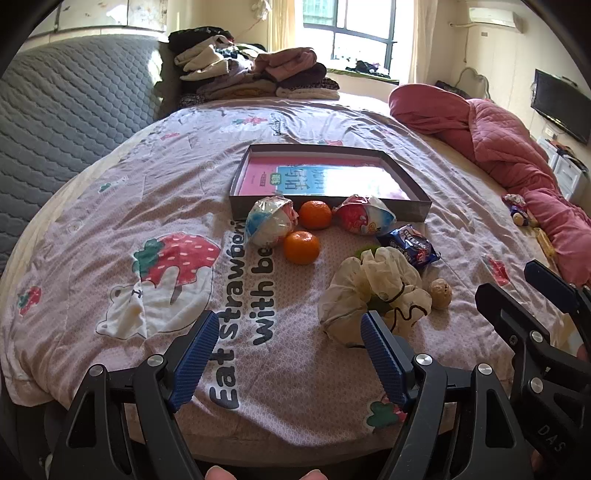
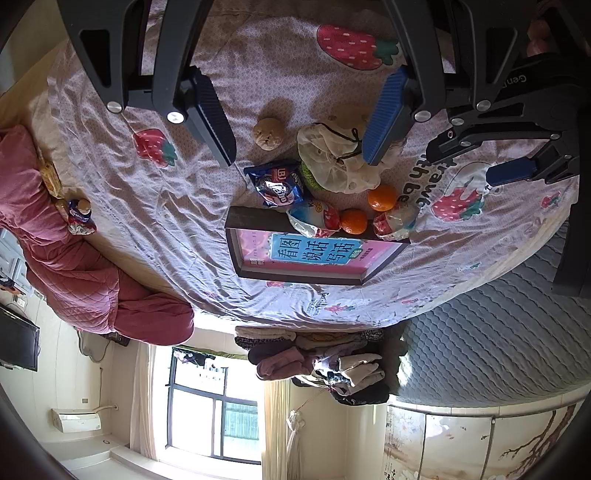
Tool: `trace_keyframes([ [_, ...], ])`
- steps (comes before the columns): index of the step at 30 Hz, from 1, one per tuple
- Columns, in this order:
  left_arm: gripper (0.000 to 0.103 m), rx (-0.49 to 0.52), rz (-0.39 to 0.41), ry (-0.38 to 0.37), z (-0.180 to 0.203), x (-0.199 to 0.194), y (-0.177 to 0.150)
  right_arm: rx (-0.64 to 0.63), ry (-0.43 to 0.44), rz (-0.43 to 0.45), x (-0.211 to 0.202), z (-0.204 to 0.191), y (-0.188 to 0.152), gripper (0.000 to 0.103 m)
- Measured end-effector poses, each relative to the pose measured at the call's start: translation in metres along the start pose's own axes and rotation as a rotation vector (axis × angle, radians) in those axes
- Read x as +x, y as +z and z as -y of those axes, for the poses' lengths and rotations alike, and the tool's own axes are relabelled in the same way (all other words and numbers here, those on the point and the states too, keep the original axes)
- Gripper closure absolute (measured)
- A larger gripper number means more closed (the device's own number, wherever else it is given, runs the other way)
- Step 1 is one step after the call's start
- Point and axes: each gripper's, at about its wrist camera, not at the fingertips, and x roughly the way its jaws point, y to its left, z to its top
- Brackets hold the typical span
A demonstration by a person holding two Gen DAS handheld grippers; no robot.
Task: Organize objects
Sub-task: 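Move left tool to the cream mesh bag while right tool approaches the tan bun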
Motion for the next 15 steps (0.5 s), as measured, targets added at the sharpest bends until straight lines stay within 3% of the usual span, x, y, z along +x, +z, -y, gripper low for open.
trace_keyframes([
  [15, 0.023, 0.004, 0.01, -0.005, 0.0007, -0.0057, -0.0008, -0.004, 0.007, 0.0, -0.0037, -0.0015, 0.0002, 0.033],
])
